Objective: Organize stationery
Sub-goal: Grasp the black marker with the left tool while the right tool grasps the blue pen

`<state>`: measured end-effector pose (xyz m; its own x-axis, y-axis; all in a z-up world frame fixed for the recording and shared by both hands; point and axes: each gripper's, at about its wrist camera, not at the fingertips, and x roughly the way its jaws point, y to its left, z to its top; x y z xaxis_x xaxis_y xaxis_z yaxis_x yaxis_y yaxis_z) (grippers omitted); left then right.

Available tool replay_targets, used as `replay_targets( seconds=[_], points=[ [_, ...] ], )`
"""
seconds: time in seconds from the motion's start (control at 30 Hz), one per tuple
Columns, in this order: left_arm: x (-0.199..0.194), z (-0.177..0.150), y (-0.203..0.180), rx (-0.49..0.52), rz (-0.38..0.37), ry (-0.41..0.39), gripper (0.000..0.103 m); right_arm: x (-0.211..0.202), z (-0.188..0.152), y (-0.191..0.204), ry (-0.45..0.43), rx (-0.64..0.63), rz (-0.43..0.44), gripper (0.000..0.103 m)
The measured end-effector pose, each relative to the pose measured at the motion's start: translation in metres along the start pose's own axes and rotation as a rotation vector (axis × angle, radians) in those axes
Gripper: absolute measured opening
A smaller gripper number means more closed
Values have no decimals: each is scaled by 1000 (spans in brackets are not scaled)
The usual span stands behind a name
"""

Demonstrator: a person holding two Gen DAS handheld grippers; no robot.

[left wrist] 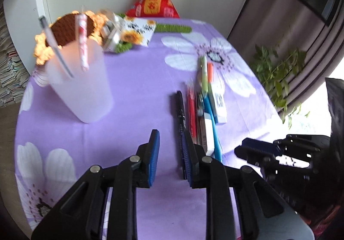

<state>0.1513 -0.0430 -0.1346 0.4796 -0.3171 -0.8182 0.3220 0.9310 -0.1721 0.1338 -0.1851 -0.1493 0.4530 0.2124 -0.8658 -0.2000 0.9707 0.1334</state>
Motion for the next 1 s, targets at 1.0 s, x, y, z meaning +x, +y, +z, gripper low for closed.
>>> replay_targets(
  seconds=[1.0],
  points=[
    [48, 1, 0, 11, 67, 99, 23, 19, -16, -31, 45, 29, -42, 11]
  ],
)
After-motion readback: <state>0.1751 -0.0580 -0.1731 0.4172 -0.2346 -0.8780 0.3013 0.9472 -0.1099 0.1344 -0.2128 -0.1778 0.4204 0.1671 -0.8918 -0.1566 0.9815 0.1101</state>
